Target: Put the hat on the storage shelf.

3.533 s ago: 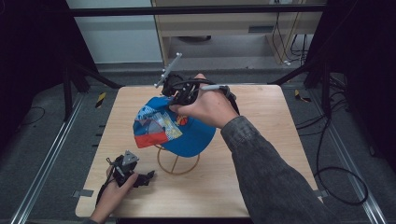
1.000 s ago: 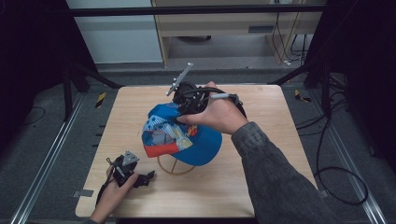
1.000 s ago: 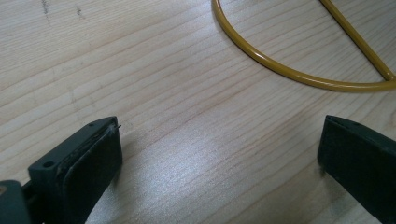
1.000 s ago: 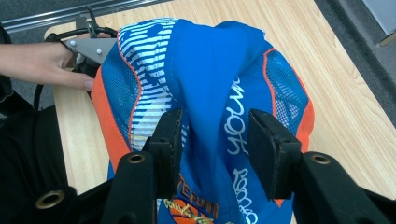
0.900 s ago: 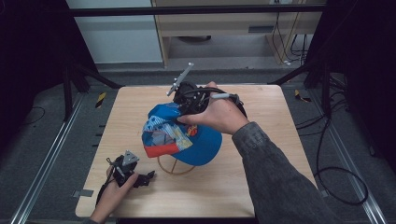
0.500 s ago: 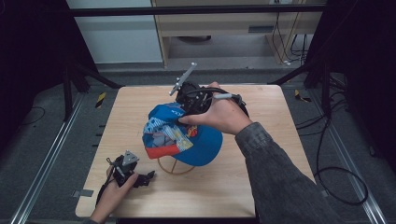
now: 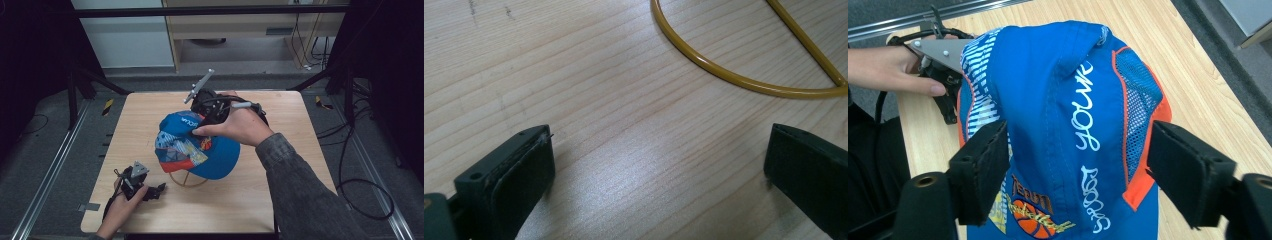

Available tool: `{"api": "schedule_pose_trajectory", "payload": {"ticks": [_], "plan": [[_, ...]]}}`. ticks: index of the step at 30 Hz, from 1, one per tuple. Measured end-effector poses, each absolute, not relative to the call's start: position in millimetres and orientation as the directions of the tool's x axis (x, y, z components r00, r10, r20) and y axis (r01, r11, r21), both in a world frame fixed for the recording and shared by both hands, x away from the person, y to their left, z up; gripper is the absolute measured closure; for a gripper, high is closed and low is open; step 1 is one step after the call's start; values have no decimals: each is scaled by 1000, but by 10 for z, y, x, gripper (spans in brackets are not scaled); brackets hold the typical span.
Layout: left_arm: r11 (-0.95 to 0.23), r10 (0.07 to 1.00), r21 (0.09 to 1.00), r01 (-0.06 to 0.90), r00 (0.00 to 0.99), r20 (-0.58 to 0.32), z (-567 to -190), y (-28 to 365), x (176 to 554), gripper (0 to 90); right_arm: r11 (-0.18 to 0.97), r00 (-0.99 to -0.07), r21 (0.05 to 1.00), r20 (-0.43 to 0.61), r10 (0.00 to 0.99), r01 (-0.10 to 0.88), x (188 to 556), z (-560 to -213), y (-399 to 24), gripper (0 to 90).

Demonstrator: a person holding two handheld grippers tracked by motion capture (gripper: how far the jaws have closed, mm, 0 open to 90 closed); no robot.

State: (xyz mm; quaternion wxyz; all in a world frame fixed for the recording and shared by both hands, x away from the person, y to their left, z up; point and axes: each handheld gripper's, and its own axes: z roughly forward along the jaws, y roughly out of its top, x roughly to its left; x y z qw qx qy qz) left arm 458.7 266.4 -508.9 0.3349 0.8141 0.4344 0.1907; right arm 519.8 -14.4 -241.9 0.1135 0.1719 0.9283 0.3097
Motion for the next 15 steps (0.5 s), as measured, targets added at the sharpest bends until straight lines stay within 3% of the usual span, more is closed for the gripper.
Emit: {"api": "schedule_pose_trajectory", "payload": {"ticks": [8, 15], "plan": [[-398, 835, 711, 580, 550, 20, -5089, 2664, 4587, 0, 734, -909, 631, -106, 403, 252, 5168, -2434, -195, 153], [-398, 835, 711, 580, 550, 19, -5089, 2664, 4587, 0, 723, -905, 643, -107, 412, 253, 5143, -2443, -297, 140]]}}
